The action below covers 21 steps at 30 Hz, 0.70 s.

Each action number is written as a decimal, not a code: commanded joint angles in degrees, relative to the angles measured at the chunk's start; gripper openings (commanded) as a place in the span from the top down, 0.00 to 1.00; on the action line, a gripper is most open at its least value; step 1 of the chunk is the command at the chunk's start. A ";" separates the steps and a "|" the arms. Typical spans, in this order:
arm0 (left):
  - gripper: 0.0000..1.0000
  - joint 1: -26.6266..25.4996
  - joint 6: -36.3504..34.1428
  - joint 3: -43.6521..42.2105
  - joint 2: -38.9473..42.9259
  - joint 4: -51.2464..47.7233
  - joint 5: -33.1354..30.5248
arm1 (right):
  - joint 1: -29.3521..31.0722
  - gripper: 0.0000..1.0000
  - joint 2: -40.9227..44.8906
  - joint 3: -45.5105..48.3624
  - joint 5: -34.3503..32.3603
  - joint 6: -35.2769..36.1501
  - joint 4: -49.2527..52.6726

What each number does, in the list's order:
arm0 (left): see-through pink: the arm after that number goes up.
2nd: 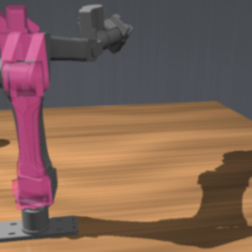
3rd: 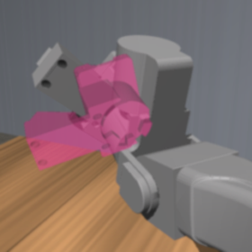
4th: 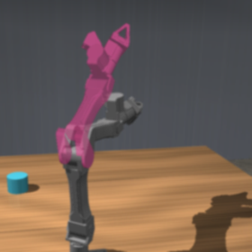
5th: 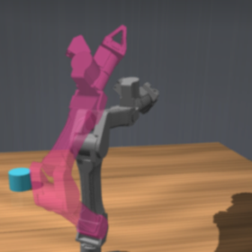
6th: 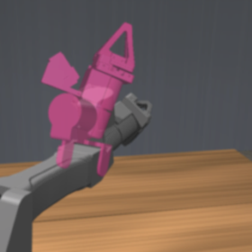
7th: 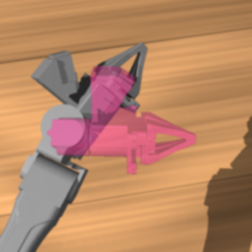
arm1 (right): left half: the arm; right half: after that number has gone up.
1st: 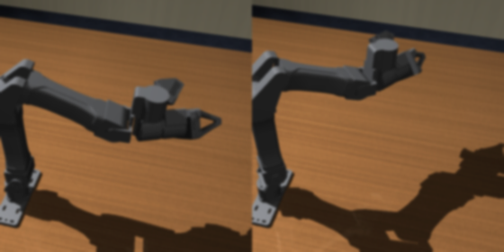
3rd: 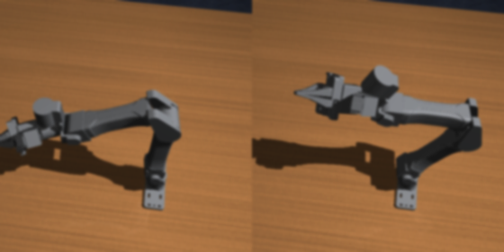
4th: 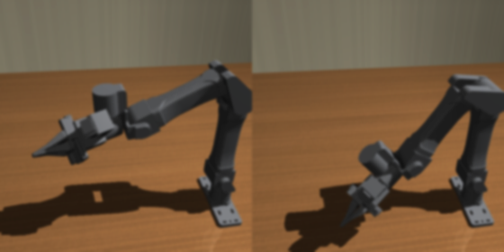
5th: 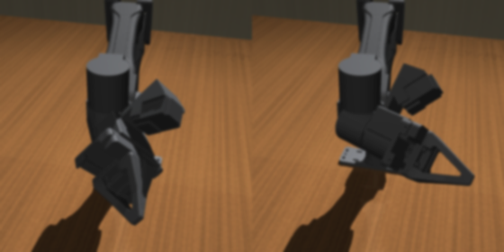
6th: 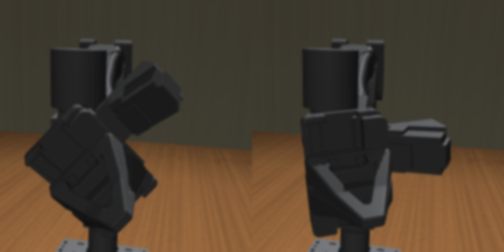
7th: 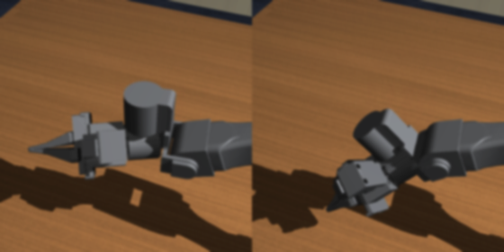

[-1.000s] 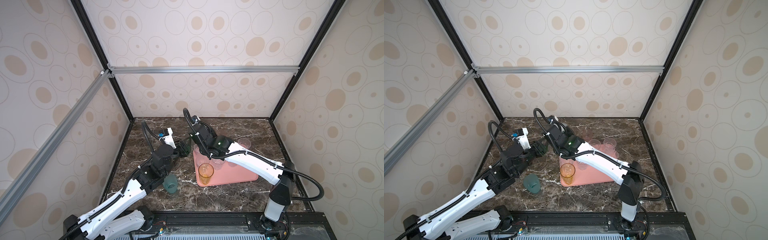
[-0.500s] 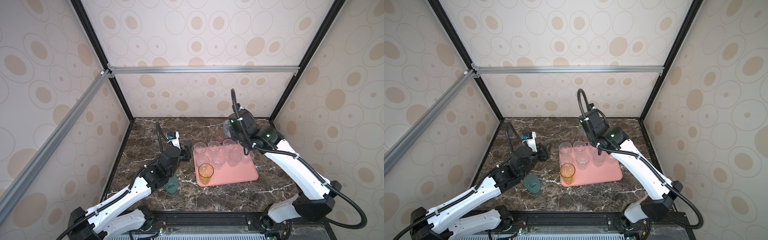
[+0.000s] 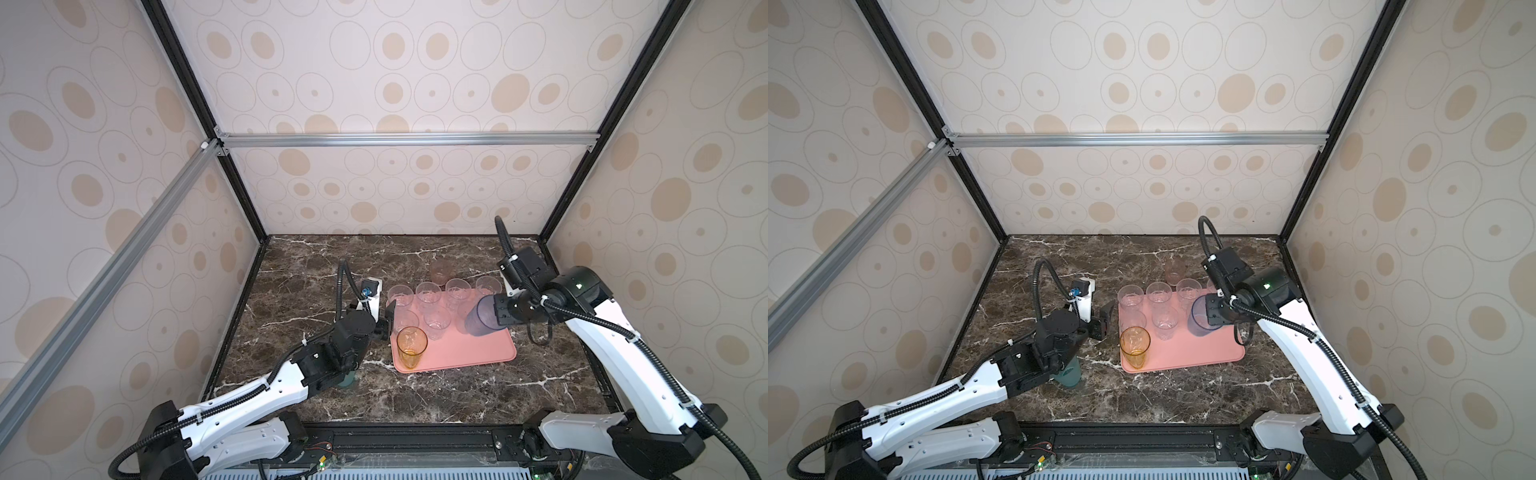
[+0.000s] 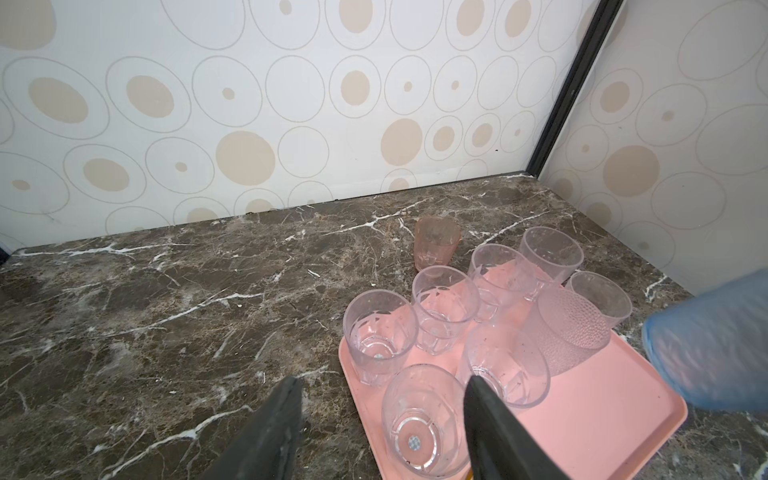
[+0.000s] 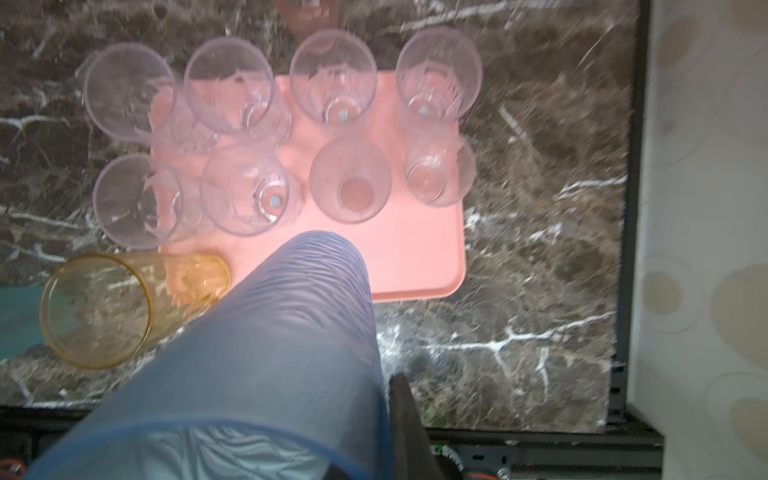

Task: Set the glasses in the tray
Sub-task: 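Lower the blue glass onto the tray's near edge with the right gripper while left withdraws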

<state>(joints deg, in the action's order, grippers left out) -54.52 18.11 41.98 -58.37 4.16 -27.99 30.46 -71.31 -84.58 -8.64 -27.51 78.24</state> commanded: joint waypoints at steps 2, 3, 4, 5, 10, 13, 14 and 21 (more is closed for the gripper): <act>0.38 -0.94 -1.33 0.13 -0.29 3.54 -0.32 | 0.65 0.98 0.46 7.42 10.42 -6.22 -5.67; 0.38 -0.98 -1.23 0.20 -0.42 3.49 -0.18 | 0.84 0.98 0.08 8.52 10.57 -6.50 -7.21; 0.38 -1.05 -1.14 0.11 -0.67 3.51 -0.14 | 1.31 0.98 -0.36 9.42 10.53 -6.82 -8.72; 0.38 -1.06 -0.93 -0.05 -0.69 3.56 0.07 | 1.66 0.98 -0.97 10.09 10.43 -6.89 -9.96; 0.38 -1.13 0.08 -1.02 -0.65 3.57 -0.05 | 3.51 0.99 -4.84 12.26 8.16 -6.55 -13.35; 0.38 -1.28 0.68 -1.72 -0.43 3.85 -0.18 | 4.73 0.99 -7.12 12.51 6.07 -6.00 -14.58; 0.38 -1.21 0.77 -1.86 -0.43 3.75 -0.13 | 5.18 0.99 -7.96 12.23 5.33 -5.90 -14.65; 0.38 -1.29 0.87 -2.16 -0.49 3.70 -0.28 | 6.90 1.00 -12.69 11.78 2.58 -4.78 -15.92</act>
<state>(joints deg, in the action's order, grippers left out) -55.13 18.44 39.86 -58.98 6.81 -27.75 36.75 -83.09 -72.51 -3.97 -32.47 62.96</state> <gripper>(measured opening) 0.623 0.081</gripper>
